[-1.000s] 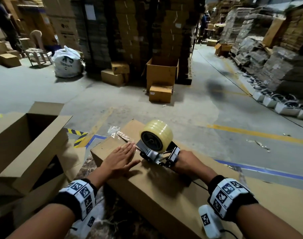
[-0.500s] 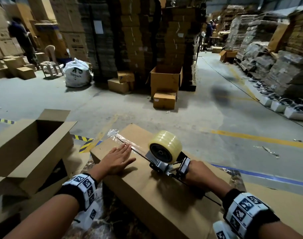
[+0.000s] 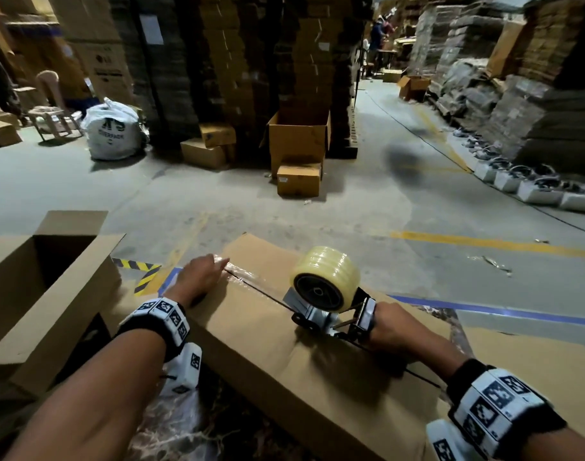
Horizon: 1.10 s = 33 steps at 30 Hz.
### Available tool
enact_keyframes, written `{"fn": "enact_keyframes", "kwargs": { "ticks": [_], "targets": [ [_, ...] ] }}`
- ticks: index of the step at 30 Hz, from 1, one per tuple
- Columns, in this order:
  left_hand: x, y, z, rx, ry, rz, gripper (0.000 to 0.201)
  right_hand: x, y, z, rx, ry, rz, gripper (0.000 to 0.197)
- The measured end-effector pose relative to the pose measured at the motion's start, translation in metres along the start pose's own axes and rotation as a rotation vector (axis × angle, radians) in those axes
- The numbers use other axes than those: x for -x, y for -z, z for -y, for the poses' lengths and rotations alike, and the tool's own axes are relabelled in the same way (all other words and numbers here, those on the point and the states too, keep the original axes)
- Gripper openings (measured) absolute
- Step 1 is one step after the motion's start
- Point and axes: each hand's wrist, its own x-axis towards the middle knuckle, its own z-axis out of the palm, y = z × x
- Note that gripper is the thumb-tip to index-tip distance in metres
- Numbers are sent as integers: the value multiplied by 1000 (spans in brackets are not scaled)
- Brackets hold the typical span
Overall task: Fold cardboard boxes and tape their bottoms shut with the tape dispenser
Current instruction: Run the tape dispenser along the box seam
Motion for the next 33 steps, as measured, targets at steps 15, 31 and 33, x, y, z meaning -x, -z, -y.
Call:
{"fn": "enact_keyframes", "kwargs": {
  "ticks": [15,31,33],
  "targets": [
    [0,14,4,-90,59,106,74,4,-2,1,-32,-48,-22,31],
    [97,-46,-79,-361,-540,245,129,8,-2,-3,-15,-68,20,18],
    [99,-46,-82,-362,-544,254,130,10,-1,-7,-18,-92,26,19]
  ]
}}
